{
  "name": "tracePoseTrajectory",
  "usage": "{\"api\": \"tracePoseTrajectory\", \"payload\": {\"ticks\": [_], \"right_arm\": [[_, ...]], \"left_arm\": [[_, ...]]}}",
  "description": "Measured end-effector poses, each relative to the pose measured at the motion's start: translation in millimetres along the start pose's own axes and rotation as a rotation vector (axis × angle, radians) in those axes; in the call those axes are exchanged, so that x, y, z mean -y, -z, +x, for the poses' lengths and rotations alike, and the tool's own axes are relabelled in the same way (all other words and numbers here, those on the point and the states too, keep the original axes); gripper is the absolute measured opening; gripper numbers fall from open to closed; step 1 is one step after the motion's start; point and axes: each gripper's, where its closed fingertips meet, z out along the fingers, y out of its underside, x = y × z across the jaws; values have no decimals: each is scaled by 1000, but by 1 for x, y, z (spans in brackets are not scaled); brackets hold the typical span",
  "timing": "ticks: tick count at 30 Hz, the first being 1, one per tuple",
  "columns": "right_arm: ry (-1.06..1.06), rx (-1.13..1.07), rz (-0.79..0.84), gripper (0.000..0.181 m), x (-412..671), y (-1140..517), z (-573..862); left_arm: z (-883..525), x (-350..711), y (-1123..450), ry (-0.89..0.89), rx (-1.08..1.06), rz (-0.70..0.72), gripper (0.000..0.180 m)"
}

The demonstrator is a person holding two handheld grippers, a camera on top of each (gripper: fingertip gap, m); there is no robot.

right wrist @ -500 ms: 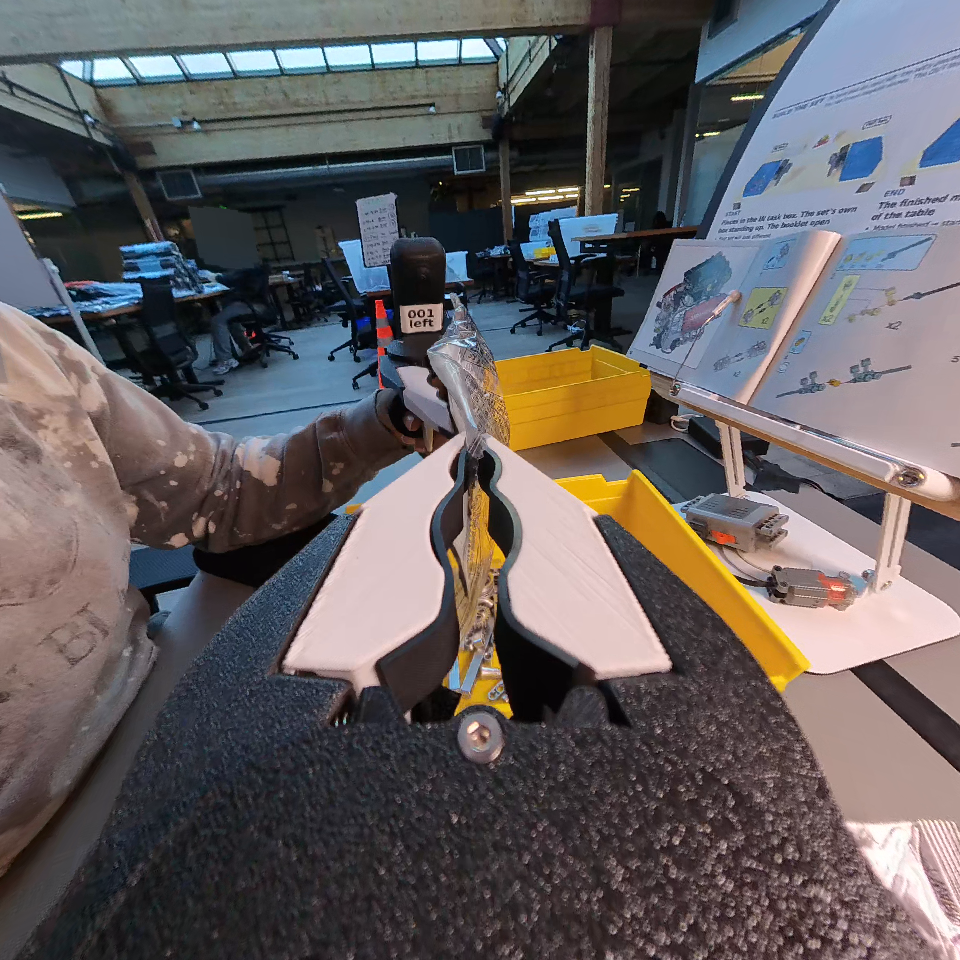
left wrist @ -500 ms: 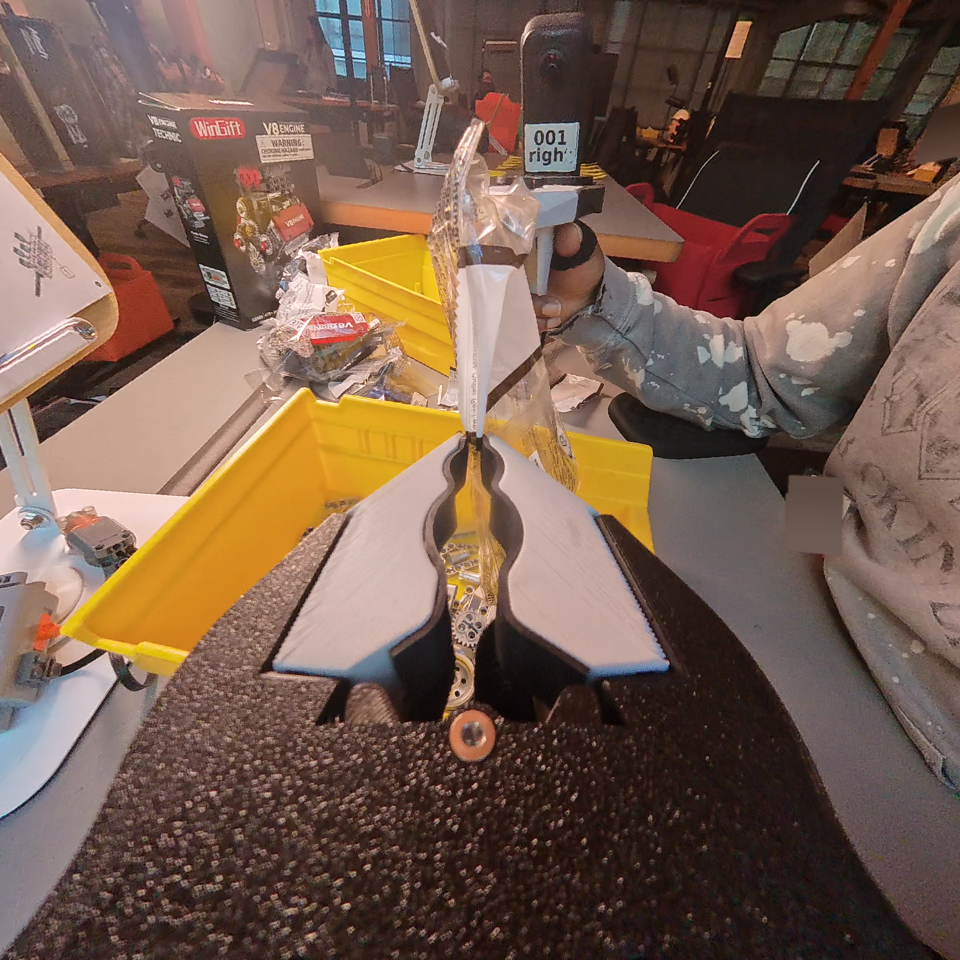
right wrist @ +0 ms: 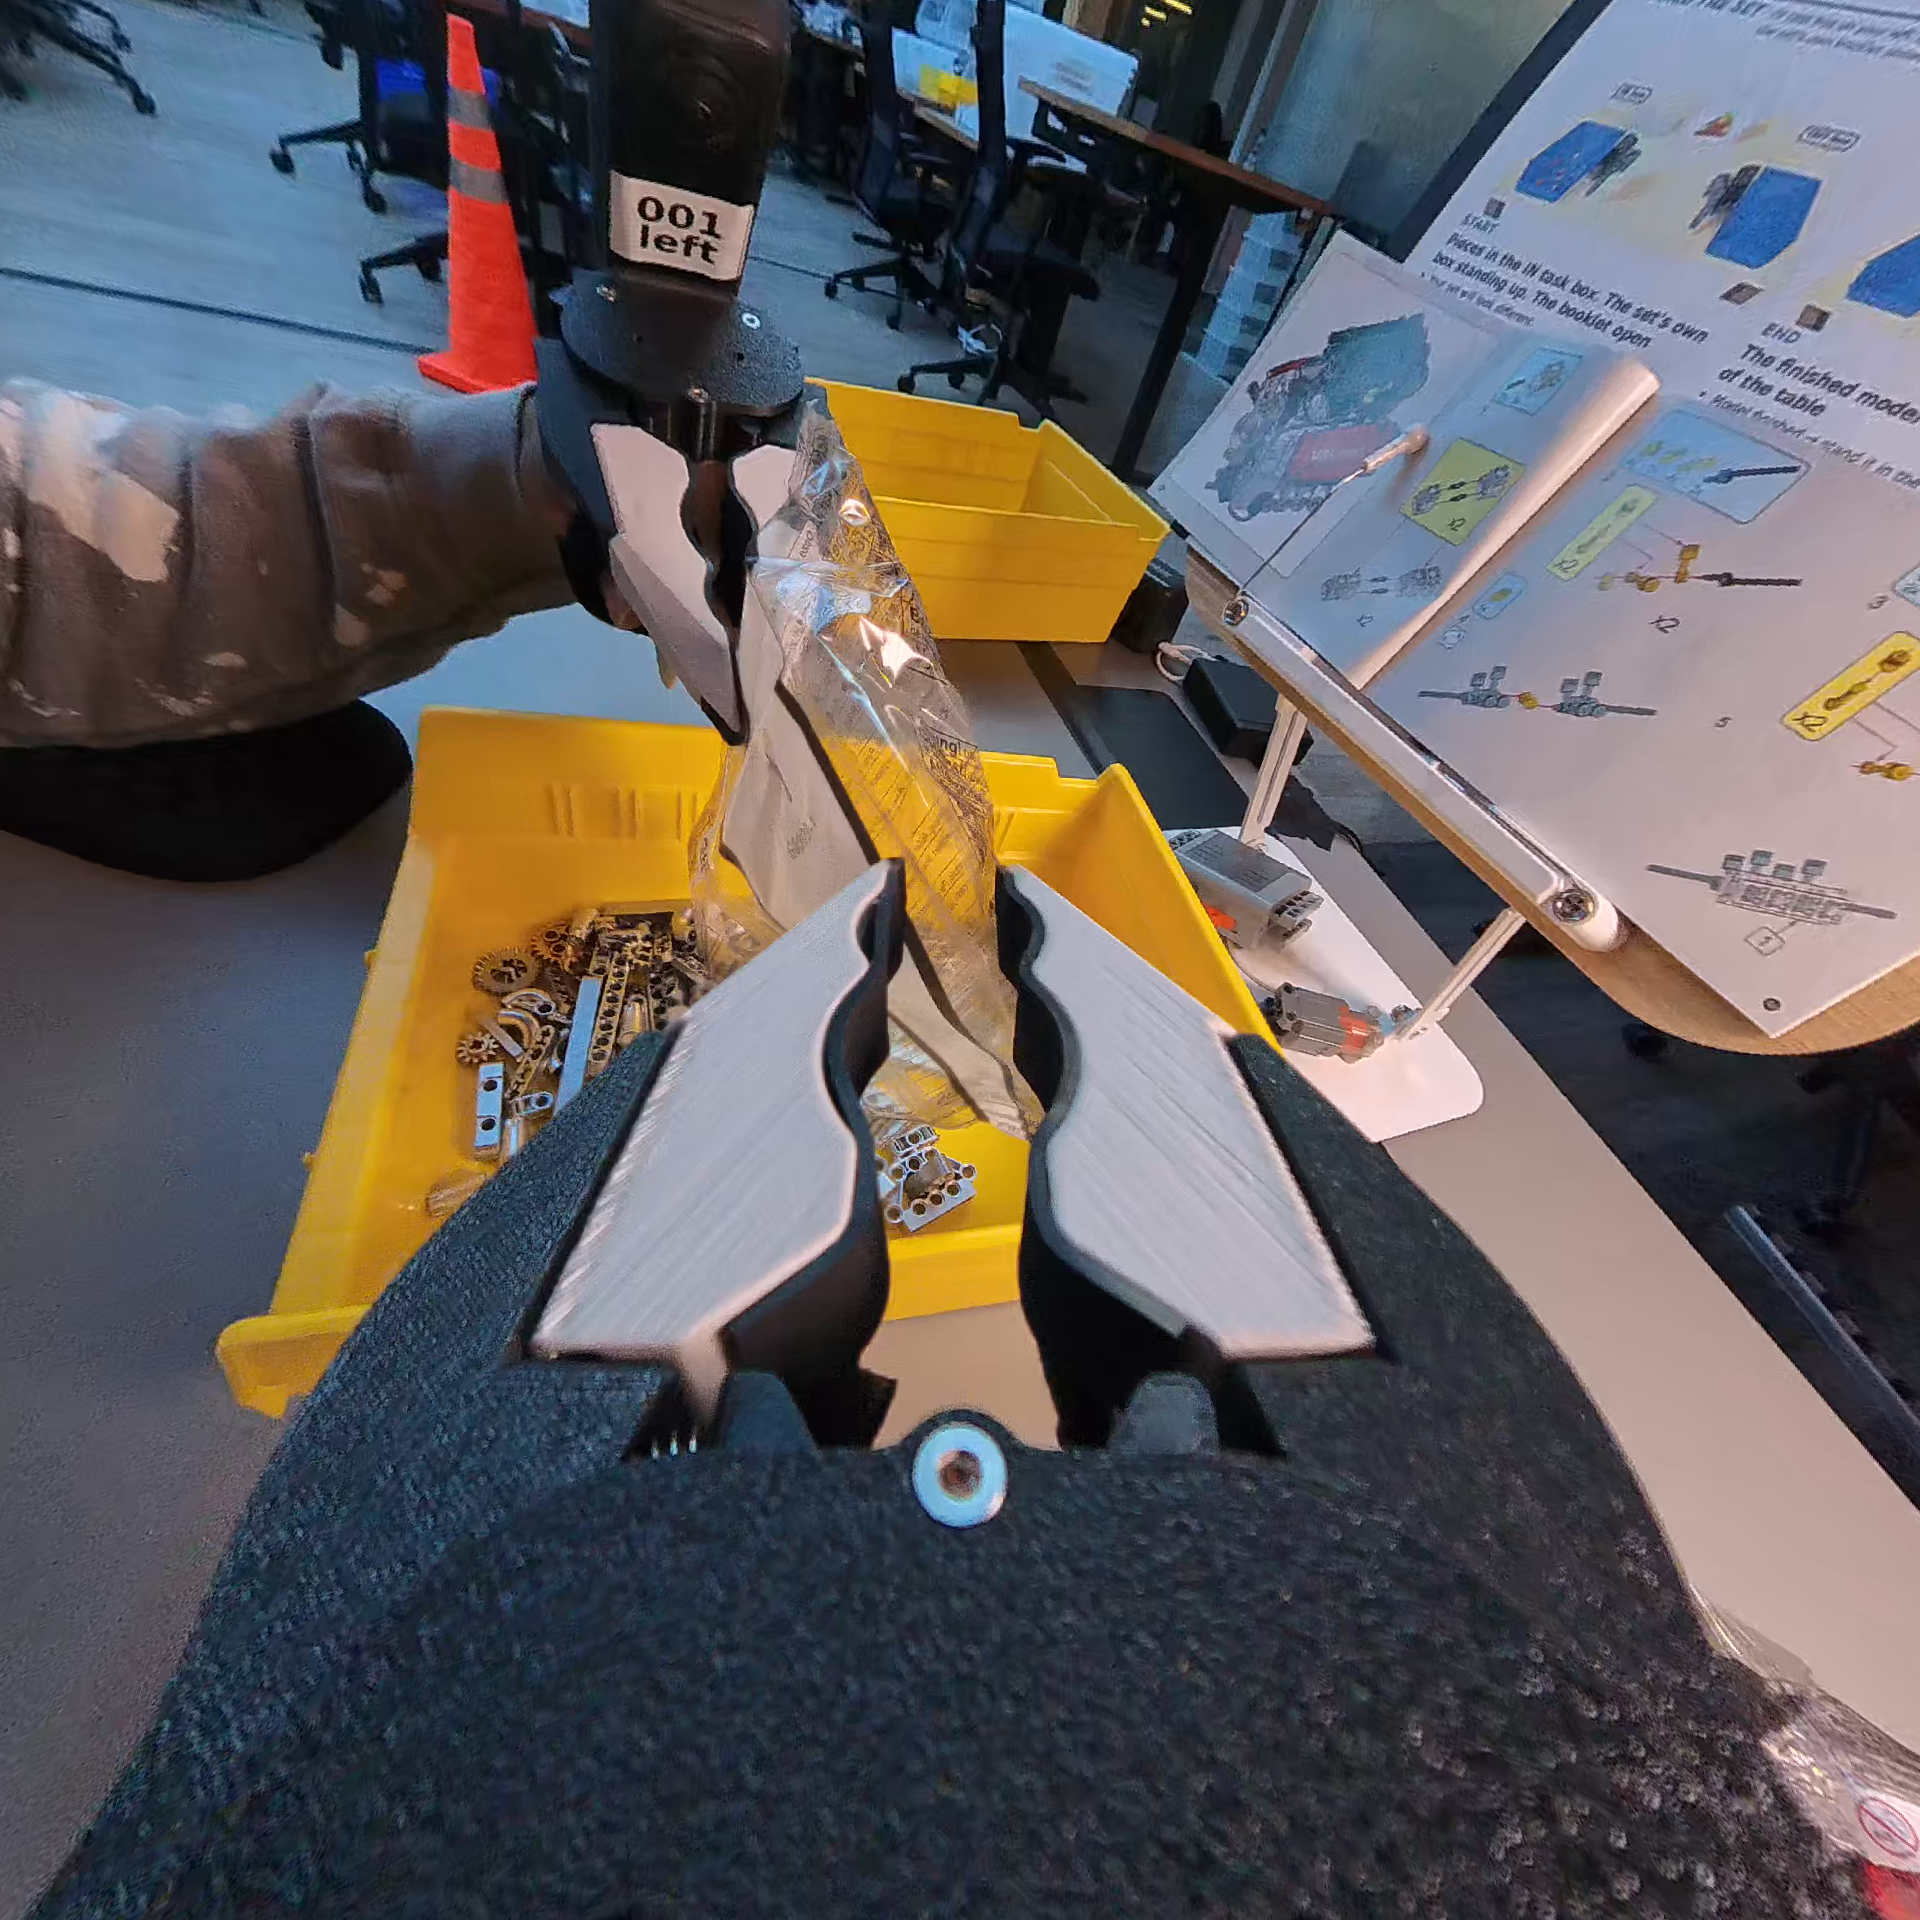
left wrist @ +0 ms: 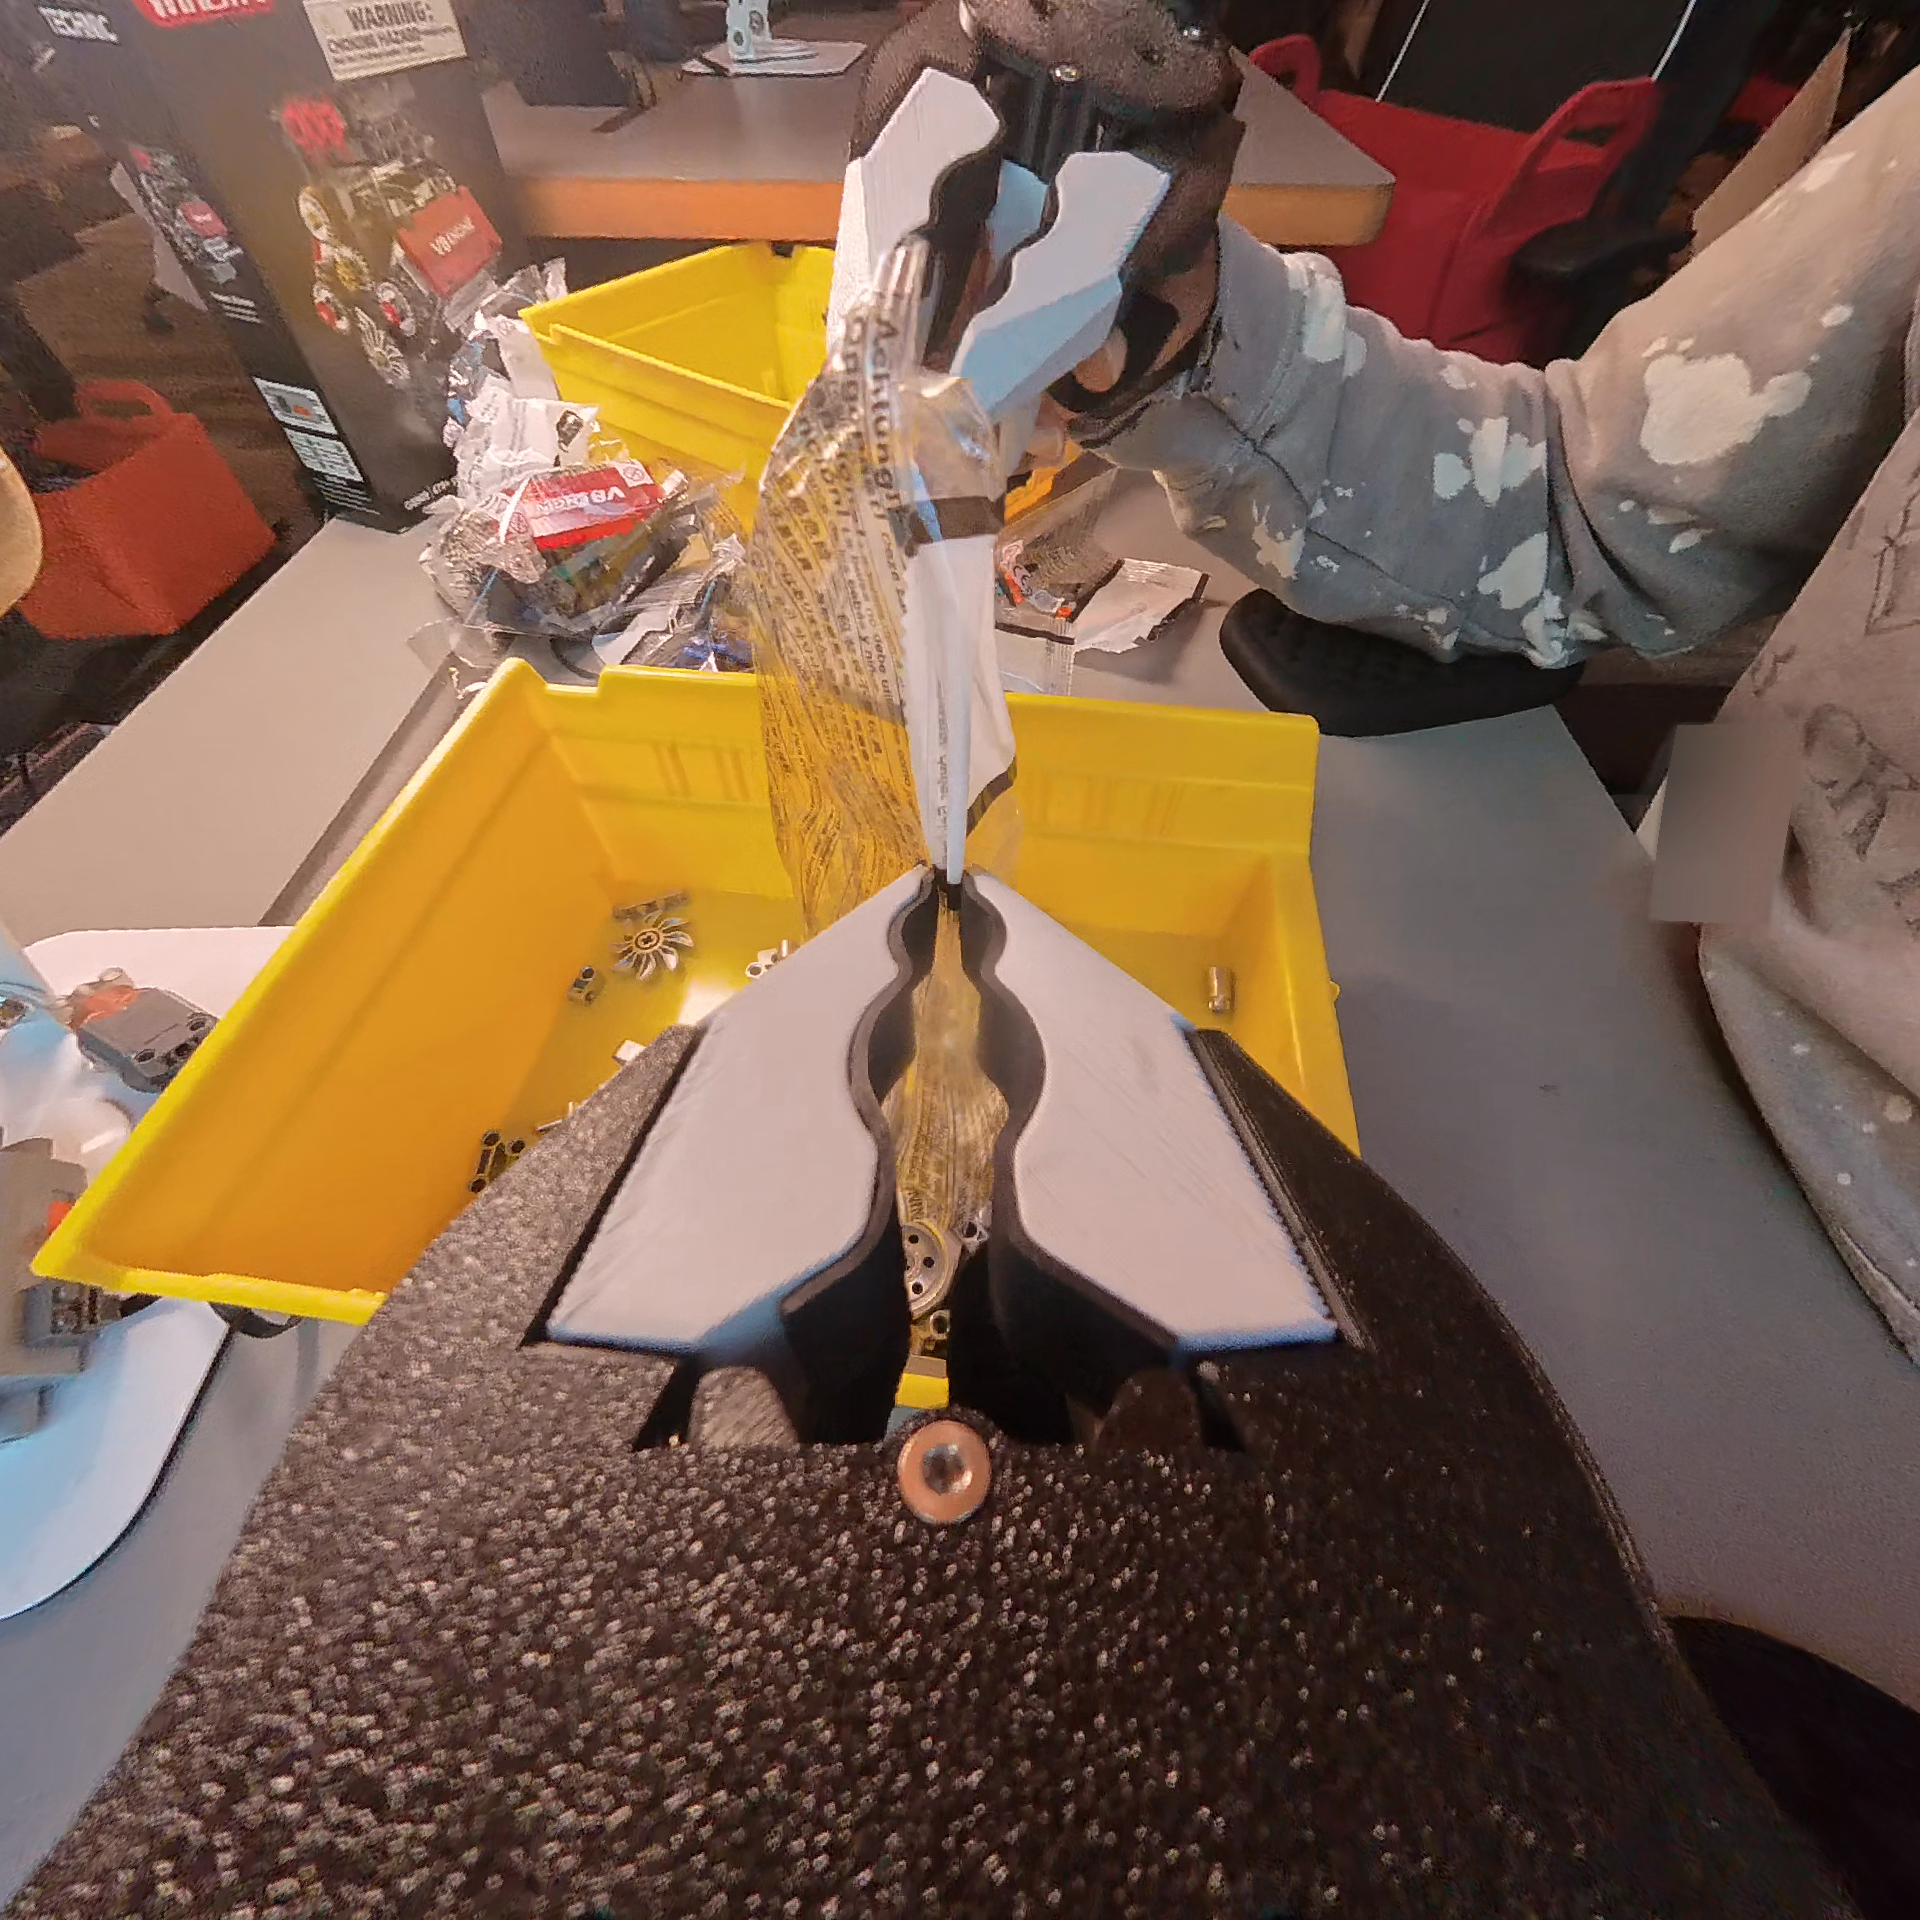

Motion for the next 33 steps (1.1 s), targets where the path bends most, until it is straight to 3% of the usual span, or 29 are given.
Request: {"api": "tracePoseTrajectory", "payload": {"ticks": [7, 8, 10, 11, 15, 21, 24, 28, 31, 33], "right_arm": [[23, 4, -10, 46, -4, 0, -1], [31, 25, -20, 38, -6, -2, -5], [35, 76, -18, 4, -7, -4, -15], [25, 98, 3, 0, -3, -3, -17], [-74, 170, 52, 0, 7, 4, -21], [-235, 78, 87, 0, 8, 5, 4], [-178, -104, 97, 0, 13, 14, 29], [-115, -288, 200, 0, 35, 26, 46], [115, -454, 258, 0, 57, 24, 38], [351, -556, 195, 0, 59, 8, 22]], "left_arm": [[8, -1, 1, -39, -28, -13, 0], [9, -2, 0, -48, -32, -21, 1], [9, -2, 0, -50, -28, -21, 1], [7, 0, 2, -46, -18, -8, 1], [-1, 12, 13, -25, 3, 73, 0], [-30, 22, 22, 109, 138, 148, 9], [-46, 31, 39, 209, 213, 221, 15], [-44, 54, 46, 404, 119, 398, 20], [-37, 77, 40, 551, 5, 552, 45], [-31, 93, 37, 630, -75, 656, 60]]}}
